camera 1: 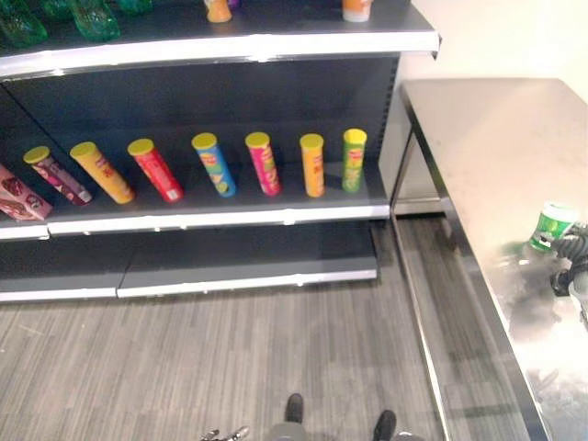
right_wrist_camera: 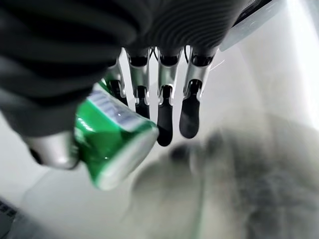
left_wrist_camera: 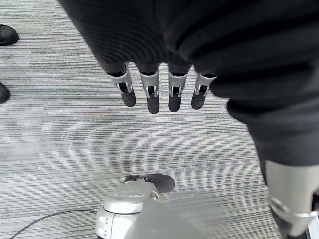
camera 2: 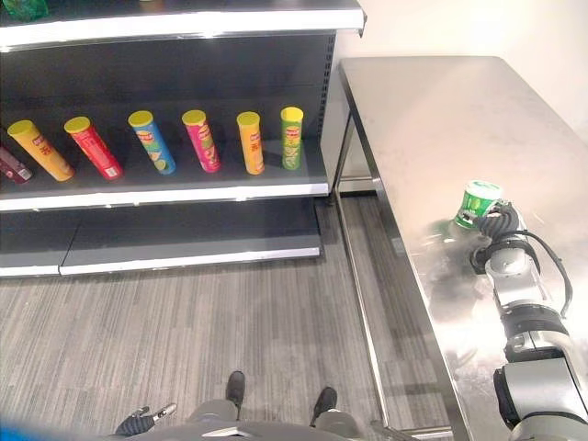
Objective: Put the goods on the table back onto the shelves and tidy them up.
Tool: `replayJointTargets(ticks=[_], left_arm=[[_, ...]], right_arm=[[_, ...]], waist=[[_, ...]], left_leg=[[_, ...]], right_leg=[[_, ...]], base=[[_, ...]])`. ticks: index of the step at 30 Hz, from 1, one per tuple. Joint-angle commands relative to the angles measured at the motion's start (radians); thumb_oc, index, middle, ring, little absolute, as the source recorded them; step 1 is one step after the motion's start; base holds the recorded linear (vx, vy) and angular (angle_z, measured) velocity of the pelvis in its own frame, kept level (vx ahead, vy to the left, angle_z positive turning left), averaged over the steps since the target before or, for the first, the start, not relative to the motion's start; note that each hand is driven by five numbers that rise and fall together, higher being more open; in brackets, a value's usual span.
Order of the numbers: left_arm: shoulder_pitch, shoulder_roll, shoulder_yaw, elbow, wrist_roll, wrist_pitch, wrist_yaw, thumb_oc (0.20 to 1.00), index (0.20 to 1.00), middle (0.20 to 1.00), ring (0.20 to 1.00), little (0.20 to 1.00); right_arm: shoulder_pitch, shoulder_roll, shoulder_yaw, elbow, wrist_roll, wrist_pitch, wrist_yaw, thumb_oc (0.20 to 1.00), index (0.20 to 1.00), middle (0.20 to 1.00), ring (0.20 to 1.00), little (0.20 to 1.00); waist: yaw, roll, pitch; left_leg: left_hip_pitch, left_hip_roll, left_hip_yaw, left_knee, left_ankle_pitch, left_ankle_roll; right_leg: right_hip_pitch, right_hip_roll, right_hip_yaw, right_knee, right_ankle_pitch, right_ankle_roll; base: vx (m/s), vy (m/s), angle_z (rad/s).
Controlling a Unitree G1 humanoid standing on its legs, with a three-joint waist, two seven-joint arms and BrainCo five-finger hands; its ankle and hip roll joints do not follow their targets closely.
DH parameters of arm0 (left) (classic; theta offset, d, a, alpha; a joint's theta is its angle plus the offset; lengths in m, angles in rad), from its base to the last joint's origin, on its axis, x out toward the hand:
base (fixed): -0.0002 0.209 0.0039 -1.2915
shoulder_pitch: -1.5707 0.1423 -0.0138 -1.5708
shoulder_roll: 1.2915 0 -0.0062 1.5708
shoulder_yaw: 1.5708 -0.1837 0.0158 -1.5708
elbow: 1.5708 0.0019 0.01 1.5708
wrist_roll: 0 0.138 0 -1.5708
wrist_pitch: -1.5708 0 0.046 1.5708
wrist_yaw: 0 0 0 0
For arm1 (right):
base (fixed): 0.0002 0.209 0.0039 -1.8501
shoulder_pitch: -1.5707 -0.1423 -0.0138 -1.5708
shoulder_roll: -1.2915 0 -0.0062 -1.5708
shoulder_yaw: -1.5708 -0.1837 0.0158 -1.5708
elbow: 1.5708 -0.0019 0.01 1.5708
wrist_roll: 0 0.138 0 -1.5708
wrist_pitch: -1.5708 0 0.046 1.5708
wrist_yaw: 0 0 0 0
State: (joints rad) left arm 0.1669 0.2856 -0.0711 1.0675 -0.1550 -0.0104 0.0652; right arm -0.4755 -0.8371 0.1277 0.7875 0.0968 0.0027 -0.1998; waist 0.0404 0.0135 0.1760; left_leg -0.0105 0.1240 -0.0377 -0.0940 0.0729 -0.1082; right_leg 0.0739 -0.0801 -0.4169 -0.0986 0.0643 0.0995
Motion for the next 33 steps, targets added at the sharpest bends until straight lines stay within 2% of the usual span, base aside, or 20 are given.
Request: replayJointTargets(ticks=[1, 7, 12, 13, 17, 20, 24, 26, 29, 30, 31, 32, 33], left_arm=[[-0.024, 0.023, -0.006, 0.020, -0.026, -0.007, 0.015, 1.000, 1.000, 1.000, 1.000, 1.000], [-0.023, 0.018, 0.029, 0.022, -0.011, -0.003, 0.026, 1.000, 1.000, 1.000, 1.000, 1.000], [-0.024, 0.016, 0.041, 0.020, -0.004, -0.003, 0.031, 1.000, 1.000, 1.000, 1.000, 1.000], [-0.020, 0.012, 0.053, 0.027, 0.000, 0.000, 0.033, 1.000, 1.000, 1.000, 1.000, 1.000], [-0.017, 0.009, 0.056, 0.025, 0.001, 0.001, 0.036, 1.000, 1.000, 1.000, 1.000, 1.000], [-0.023, 0.007, 0.061, 0.022, -0.012, -0.003, 0.044, 1.000, 1.000, 1.000, 1.000, 1.000], [-0.028, -0.003, 0.064, 0.017, -0.036, -0.006, 0.048, 1.000, 1.000, 1.000, 1.000, 1.000], [-0.027, -0.004, 0.069, 0.011, -0.046, -0.004, 0.047, 1.000, 1.000, 1.000, 1.000, 1.000], [-0.032, -0.004, 0.074, 0.019, -0.063, -0.008, 0.048, 1.000, 1.000, 1.000, 1.000, 1.000], [-0.032, -0.004, 0.074, 0.019, -0.063, -0.008, 0.048, 1.000, 1.000, 1.000, 1.000, 1.000], [-0.037, 0.001, 0.076, 0.033, -0.065, -0.010, 0.053, 1.000, 1.000, 1.000, 1.000, 1.000], [-0.037, 0.001, 0.075, 0.033, -0.065, -0.010, 0.053, 1.000, 1.000, 1.000, 1.000, 1.000], [-0.029, 0.006, 0.071, 0.028, -0.051, -0.011, 0.056, 1.000, 1.000, 1.000, 1.000, 1.000]], right_arm=[[0.002, -0.031, 0.014, -0.158, -0.006, -0.054, -0.027, 0.200, 0.200, 0.200, 0.200, 0.200], [0.092, -0.037, -0.079, -0.426, -0.025, -0.100, -0.044, 0.200, 0.200, 0.200, 0.200, 0.200], [0.132, -0.024, -0.126, -0.552, -0.033, -0.121, -0.051, 0.200, 0.200, 0.200, 0.200, 0.200], [0.162, 0.008, -0.163, -0.624, -0.020, -0.139, -0.057, 0.200, 0.200, 0.200, 0.200, 0.200], [0.172, 0.051, -0.181, -0.691, 0.012, -0.163, -0.063, 0.200, 0.200, 0.200, 0.200, 0.200], [0.148, 0.130, -0.174, -0.758, 0.075, -0.199, -0.064, 0.200, 0.200, 0.200, 0.200, 0.200], [0.128, 0.167, -0.158, -0.790, 0.089, -0.209, -0.061, 0.200, 0.200, 0.200, 0.200, 0.200], [0.111, 0.175, -0.148, -0.824, 0.082, -0.204, -0.061, 0.200, 0.200, 0.200, 0.200, 0.200], [0.107, 0.158, -0.143, -0.845, 0.071, -0.196, -0.055, 0.200, 0.200, 0.200, 0.200, 0.200], [0.107, 0.158, -0.144, -0.846, 0.071, -0.196, -0.055, 0.200, 0.200, 0.200, 0.200, 0.200], [0.109, 0.138, -0.157, -0.849, 0.062, -0.194, -0.061, 0.200, 0.200, 0.200, 0.200, 0.200], [0.109, 0.138, -0.157, -0.849, 0.062, -0.194, -0.061, 0.200, 0.200, 0.200, 0.200, 0.200], [0.127, 0.115, -0.184, -0.866, 0.057, -0.191, -0.072, 0.200, 0.200, 0.200, 0.200, 0.200]], waist=[[0.021, -0.049, -0.014], [0.016, -0.054, -0.008], [0.016, -0.056, -0.006], [0.015, -0.055, -0.005], [0.017, -0.054, -0.003], [0.025, -0.059, 0.009], [0.026, -0.063, 0.021], [0.035, -0.062, 0.031], [0.037, -0.062, 0.027], [0.036, -0.062, 0.027], [0.032, -0.059, 0.027], [0.032, -0.059, 0.026], [0.037, -0.045, 0.024]], left_leg=[[0.049, 0.059, 0.129, 0.016, -0.028, -0.081], [0.050, 0.069, 0.140, 0.015, -0.025, -0.084], [0.051, 0.073, 0.141, 0.014, -0.025, -0.087], [0.052, 0.075, 0.140, 0.014, -0.026, -0.087], [0.052, 0.076, 0.140, 0.016, -0.029, -0.085], [0.026, 0.053, 0.077, 0.045, -0.048, -0.072], [-0.017, 0.040, 0.078, 0.116, -0.071, -0.064], [-0.046, 0.070, 0.087, 0.103, -0.042, -0.078], [-0.084, 0.130, 0.056, 0.044, 0.034, -0.096], [-0.083, 0.130, 0.056, 0.039, 0.037, -0.096], [-0.122, 0.178, 0.083, 0.007, 0.079, -0.097], [-0.123, 0.178, 0.083, 0.007, 0.079, -0.097], [-0.184, 0.227, 0.122, 0.007, 0.108, -0.107]], right_leg=[[-0.004, 0.015, 0.038, 0.011, -0.109, 0.012], [-0.006, 0.021, 0.042, 0.011, -0.110, 0.011], [-0.005, 0.023, 0.042, 0.011, -0.112, 0.009], [-0.006, 0.025, 0.045, 0.011, -0.114, 0.008], [-0.007, 0.027, 0.049, 0.011, -0.114, 0.006], [-0.021, 0.019, 0.058, 0.011, -0.108, 0.006], [-0.023, 0.005, 0.050, 0.011, -0.106, 0.008], [-0.037, -0.006, 0.041, 0.011, -0.098, 0.015], [-0.042, -0.033, 0.033, 0.011, -0.095, 0.029], [-0.042, -0.033, 0.031, 0.011, -0.096, 0.029], [-0.031, -0.048, 0.022, 0.015, -0.103, 0.041], [-0.031, -0.047, 0.021, 0.015, -0.103, 0.041], [-0.001, -0.068, 0.014, 0.025, -0.126, 0.052]], base=[[0.00, 0.000, 0.00], [0.00, 0.000, 0.00], [0.00, 0.000, 0.00], [0.00, 0.000, 0.00], [0.00, 0.000, 0.00], [-0.01, -0.003, 0.00], [-0.02, 0.033, 0.04], [-0.06, 0.150, 0.10], [0.02, 0.182, 0.14], [0.08, 0.223, 0.33], [0.06, 0.174, 0.55], [0.21, 0.492, 0.52], [0.22, 0.444, 0.56]])
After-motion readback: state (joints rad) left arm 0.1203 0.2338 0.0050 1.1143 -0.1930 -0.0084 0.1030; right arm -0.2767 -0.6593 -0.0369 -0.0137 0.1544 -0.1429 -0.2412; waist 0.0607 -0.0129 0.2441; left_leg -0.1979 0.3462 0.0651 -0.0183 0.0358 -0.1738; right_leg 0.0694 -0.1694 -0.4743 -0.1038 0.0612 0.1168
